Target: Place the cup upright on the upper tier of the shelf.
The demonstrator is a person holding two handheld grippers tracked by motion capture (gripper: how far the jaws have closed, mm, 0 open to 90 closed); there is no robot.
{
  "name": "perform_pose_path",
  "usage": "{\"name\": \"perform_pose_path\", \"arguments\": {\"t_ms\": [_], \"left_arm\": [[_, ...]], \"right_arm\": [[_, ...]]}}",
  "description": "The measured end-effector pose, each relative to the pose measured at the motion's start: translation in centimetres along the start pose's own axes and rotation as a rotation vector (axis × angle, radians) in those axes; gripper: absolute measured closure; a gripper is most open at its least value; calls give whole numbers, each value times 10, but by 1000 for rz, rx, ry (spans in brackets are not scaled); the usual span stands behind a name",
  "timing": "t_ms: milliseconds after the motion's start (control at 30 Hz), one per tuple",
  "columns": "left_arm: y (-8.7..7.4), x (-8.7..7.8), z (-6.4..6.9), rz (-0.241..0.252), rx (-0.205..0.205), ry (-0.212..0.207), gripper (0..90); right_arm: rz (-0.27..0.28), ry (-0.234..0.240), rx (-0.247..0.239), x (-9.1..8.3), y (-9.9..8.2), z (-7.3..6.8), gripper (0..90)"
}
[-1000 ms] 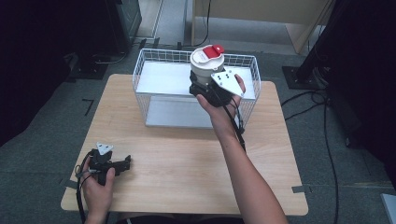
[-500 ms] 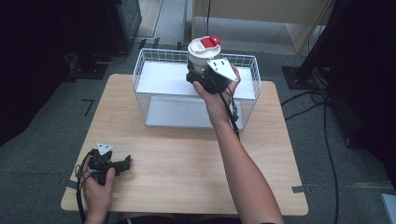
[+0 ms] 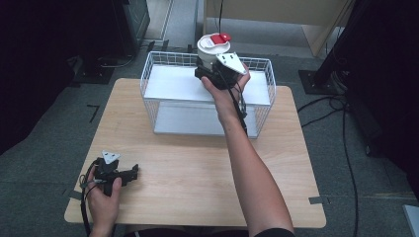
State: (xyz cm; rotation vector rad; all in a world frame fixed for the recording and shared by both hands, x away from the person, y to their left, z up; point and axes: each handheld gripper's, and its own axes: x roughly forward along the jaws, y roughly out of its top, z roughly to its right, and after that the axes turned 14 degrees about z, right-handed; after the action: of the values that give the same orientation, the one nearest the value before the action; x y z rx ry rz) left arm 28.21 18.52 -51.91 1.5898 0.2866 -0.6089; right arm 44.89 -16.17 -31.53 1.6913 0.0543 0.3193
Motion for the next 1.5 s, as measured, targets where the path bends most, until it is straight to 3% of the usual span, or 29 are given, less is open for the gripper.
{"name": "perform_pose_path", "arguments": {"t_ms": [133, 300, 333, 433, 533, 733, 1500], "left_arm": [[0, 0, 0, -1, 1, 0, 0], [0, 0, 0, -1, 0, 0, 0], [0, 0, 0, -2, 0, 0, 0], [0, 0, 0, -2, 2, 0, 0], [0, 0, 0, -1, -2, -1, 0], [0, 0, 0, -3, -1, -1, 0], [1, 1, 1, -3, 5, -5, 0]], "right_arm": [[-7, 21, -21, -3, 0, 0, 111], [-24, 31, 6, -5, 2, 4, 92], [-38, 43, 17, -6, 3, 5, 22], [-56, 77, 5, -8, 3, 5, 0], [-67, 81, -14, -11, 2, 5, 0], [-70, 81, 7, -18, -1, 10, 0], [-52, 138, -46, -79, -16, 31, 0]]}}
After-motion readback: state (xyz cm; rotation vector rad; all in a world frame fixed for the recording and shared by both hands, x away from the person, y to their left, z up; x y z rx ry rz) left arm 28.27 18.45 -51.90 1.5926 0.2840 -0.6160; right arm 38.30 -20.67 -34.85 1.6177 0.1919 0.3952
